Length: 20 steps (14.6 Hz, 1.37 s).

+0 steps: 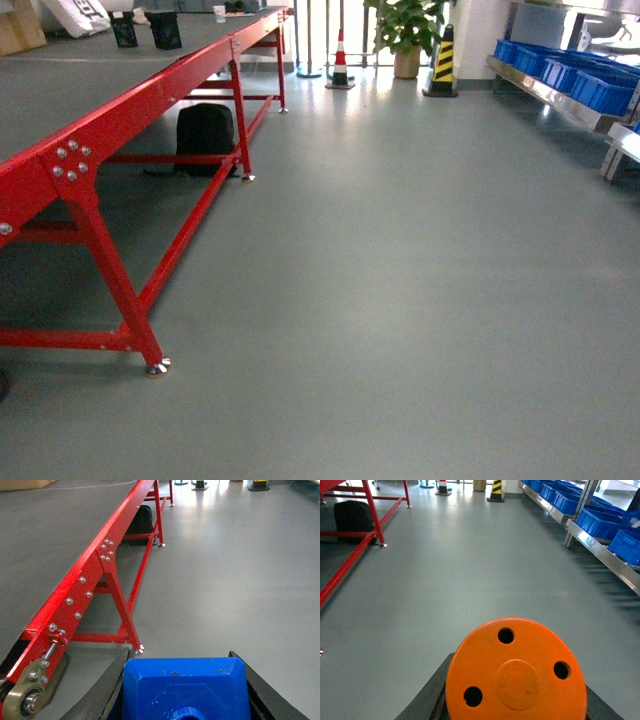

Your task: Sort blue parts and orange caps into right shelf containers

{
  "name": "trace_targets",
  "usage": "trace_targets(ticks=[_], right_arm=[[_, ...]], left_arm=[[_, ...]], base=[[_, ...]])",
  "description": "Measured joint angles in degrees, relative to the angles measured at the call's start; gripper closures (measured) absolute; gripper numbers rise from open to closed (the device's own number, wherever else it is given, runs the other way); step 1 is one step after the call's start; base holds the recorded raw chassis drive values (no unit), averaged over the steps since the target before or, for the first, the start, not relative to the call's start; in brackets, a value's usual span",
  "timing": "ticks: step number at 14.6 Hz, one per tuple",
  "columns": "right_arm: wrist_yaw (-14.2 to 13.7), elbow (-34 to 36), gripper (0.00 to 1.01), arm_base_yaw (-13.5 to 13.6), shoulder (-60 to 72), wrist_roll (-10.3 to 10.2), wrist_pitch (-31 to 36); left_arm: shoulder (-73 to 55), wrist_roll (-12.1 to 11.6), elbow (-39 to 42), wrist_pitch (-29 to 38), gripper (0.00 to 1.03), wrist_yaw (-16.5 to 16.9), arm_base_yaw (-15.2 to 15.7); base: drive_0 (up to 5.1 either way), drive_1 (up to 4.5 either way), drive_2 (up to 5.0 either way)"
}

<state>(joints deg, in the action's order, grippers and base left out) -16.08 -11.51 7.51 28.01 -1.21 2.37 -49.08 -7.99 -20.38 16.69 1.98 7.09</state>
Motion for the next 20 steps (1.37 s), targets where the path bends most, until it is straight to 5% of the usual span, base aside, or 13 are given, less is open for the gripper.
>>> trace_targets(ticks=[5, 20], right_arm=[[-0.3, 0.0, 0.58, 0.0, 0.0, 0.0, 0.1], [-0.1, 0.0, 0.58, 0.0, 0.0, 0.0, 0.1]], left_arm=[[0.1, 0.0, 0.0, 0.2, 0.58, 0.6, -0.3], [0.1, 0.0, 0.0, 0.1, 0.58, 0.1, 0.0]], base=[[1.4, -0.82, -0.8], [-0.1, 4.16, -4.5]])
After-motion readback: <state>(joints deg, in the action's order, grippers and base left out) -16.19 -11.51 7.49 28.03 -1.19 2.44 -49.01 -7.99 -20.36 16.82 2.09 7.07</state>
